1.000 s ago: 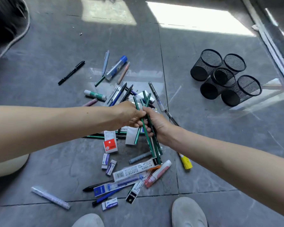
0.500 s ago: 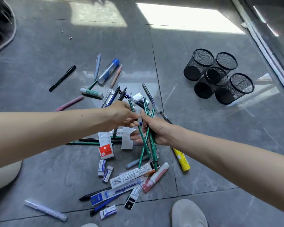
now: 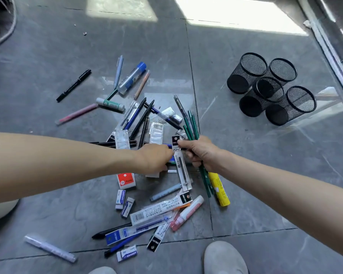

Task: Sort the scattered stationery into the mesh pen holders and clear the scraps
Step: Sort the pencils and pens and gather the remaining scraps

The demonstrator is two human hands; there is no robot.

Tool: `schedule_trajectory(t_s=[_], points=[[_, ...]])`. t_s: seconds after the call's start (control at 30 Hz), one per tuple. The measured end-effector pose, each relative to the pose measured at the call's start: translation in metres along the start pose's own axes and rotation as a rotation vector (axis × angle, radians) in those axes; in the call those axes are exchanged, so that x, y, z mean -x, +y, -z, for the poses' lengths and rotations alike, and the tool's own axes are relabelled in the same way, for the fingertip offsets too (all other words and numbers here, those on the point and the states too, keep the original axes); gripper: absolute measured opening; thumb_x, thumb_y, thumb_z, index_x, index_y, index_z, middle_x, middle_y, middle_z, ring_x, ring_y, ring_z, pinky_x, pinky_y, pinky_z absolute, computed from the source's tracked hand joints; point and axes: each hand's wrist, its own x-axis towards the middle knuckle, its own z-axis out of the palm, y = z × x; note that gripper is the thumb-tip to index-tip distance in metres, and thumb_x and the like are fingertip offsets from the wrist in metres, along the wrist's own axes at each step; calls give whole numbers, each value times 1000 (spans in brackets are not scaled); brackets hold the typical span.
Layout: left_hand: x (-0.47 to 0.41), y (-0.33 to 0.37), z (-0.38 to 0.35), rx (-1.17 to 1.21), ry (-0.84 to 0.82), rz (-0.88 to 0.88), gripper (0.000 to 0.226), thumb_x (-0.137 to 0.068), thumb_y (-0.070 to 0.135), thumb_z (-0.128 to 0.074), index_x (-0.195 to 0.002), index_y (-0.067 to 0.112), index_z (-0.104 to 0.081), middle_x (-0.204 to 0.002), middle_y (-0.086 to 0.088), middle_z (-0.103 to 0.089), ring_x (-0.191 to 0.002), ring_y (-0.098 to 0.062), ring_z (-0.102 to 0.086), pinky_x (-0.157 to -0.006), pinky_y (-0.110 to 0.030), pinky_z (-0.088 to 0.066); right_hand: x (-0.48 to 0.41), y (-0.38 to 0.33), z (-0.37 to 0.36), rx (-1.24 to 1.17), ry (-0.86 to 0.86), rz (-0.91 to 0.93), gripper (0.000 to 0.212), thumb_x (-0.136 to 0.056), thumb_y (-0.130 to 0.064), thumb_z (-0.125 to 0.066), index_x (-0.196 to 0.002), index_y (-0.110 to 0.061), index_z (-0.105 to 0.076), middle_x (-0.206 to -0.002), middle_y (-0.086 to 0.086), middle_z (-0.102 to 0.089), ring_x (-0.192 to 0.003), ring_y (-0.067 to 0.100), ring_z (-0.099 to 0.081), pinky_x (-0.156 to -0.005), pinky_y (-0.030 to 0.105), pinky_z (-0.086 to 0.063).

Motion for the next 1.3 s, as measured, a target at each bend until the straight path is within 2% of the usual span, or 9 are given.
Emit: schedule_trajectory(t_s=[0.17,0.33,0.43,0.63,0.77,0.9,1.03,1.17,1.3], points=[[-7,10,3,-122,22,-62,21,-87,19,-51,-104,6,-53,-107,-12,-59,-93,-31,-59,-64,-33,-40,1,12,3,-28,43,-2,25,-92,-23,-60,-72,-9,-54,-40,1,-41,-28,8,-24,-34,14,-20],[10,4,16,-2,190,-26,18,-88,27,-52,-94,11,-45,-104,-10,-57,-93,-31,-55,-65,-30,-28,-3,1,5,-110,130,61,42,-97,-31,-51,-60,-10,-45,-38,5,-44,-24,8,-24,-33,12,-20],[20,4,19,54,193,44,19,-87,25,-53,-84,12,-39,-82,-10,-52,-75,-30,-49,-60,-31,-27,-2,-8,2,41,170,132,42,-94,-34,-53,-61,-9,-51,-45,8,-46,-25,9,-28,-35,15,-22],[31,-6,23,569,32,96,12,-80,12,-59,-74,16,-50,-75,-4,-63,-60,-10,-53,-57,-24,-40,-2,-9,-1,214,244,205,33,-85,-35,-67,-65,-15,-49,-46,-1,-40,-33,10,-33,-37,18,-25],[50,-10,32,1162,-85,219,9,-85,4,-51,-80,10,-49,-68,-9,-66,-38,-10,-31,-37,-18,-25,-3,-10,-6,71,419,137,53,-76,-53,-68,-91,-3,-63,-58,3,-45,-47,16,-38,-45,25,-27],[60,-12,36,1532,-3,251,17,-96,10,-48,-81,15,-40,-87,-19,-71,-38,-10,-30,-39,-17,-28,14,-20,-13,-215,135,99,52,-77,-59,-65,-90,-8,-59,-54,2,-43,-34,9,-28,-37,19,-22],[62,-8,37,1486,47,222,10,-95,20,-54,-94,11,-48,-89,-21,-68,-41,-10,-39,-42,-19,-32,27,-21,-38,-202,-111,69,30,-82,-40,-68,-74,-14,-57,-49,1,-42,-36,10,-29,-34,14,-19],[69,-10,39,1351,69,199,19,-95,24,-53,-83,9,-56,-73,-13,-66,-41,-11,-41,-42,-18,-31,25,-18,-58,-202,-62,24,23,-92,-21,-53,-72,-11,-53,-40,0,-43,-28,9,-34,-31,14,-25],[87,-46,24,750,126,281,15,-92,21,-54,-88,7,-57,-79,-6,-64,-55,-12,-50,-48,-22,-36,18,-17,-60,-158,-28,-40,23,-99,-25,-46,-84,-7,-48,-46,6,-61,-35,11,-53,-32,16,-38]])
